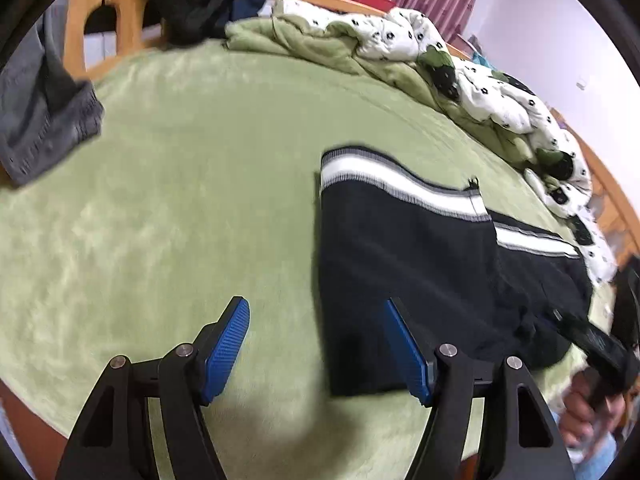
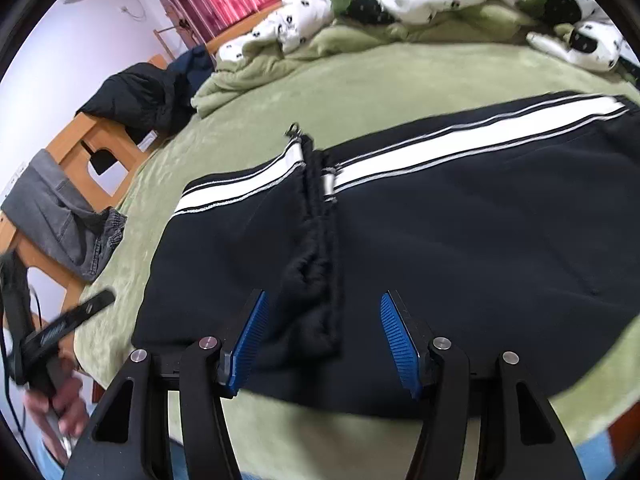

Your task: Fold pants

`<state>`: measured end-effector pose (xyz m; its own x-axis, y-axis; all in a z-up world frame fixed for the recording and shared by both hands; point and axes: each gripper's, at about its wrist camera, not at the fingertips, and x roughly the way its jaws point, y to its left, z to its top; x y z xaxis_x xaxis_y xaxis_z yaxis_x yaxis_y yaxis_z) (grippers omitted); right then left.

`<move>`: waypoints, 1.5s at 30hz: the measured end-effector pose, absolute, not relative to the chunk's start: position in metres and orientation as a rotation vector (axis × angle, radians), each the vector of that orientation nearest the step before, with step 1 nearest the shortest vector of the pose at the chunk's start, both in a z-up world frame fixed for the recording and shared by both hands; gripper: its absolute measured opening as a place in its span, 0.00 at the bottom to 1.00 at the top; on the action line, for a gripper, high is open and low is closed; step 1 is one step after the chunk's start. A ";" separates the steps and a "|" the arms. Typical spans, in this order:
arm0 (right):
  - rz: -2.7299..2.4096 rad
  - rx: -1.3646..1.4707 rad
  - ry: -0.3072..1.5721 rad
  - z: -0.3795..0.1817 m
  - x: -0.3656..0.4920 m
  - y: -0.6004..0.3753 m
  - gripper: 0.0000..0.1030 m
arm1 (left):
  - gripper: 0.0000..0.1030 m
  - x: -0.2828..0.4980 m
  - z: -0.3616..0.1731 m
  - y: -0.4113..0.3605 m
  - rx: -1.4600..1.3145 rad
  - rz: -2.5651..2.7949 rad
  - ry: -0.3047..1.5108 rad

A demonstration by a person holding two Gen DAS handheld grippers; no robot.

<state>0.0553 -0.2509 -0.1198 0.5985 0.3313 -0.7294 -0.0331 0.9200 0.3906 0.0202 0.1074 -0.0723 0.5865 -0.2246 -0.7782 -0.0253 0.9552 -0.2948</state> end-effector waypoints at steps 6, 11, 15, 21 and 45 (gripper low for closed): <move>0.195 0.320 0.985 -0.147 0.077 -0.220 0.56 | 0.65 0.013 -0.115 0.088 -0.207 -0.326 1.078; 0.166 0.277 0.974 -0.158 0.077 -0.211 0.56 | 0.64 0.017 -0.117 0.077 -0.219 -0.281 1.017; 0.170 0.284 0.956 -0.158 0.079 -0.208 0.30 | 0.38 0.024 -0.121 0.064 -0.189 -0.233 0.994; 0.190 0.336 0.845 -0.144 0.065 -0.229 0.19 | 0.14 0.016 -0.111 0.066 -0.185 -0.245 0.936; 0.221 0.066 0.719 -0.111 -0.002 -0.229 0.34 | 0.48 0.014 -0.073 0.069 -0.274 -0.396 0.944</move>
